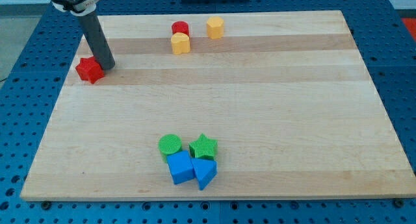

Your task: Slide the red star to the center left

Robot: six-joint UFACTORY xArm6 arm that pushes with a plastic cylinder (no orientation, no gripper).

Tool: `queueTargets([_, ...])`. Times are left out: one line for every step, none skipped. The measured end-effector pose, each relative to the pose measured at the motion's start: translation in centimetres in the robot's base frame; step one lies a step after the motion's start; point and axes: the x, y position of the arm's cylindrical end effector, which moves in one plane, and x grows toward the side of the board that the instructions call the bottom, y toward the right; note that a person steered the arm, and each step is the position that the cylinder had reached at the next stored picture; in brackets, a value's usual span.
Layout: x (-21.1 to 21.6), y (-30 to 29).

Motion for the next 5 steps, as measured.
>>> queueTargets([-2.6, 1.4])
queueTargets([-3.0, -0.3])
queueTargets([1.1, -2.7])
queueTargets([3.1, -2.6])
queueTargets([0.4, -1.6])
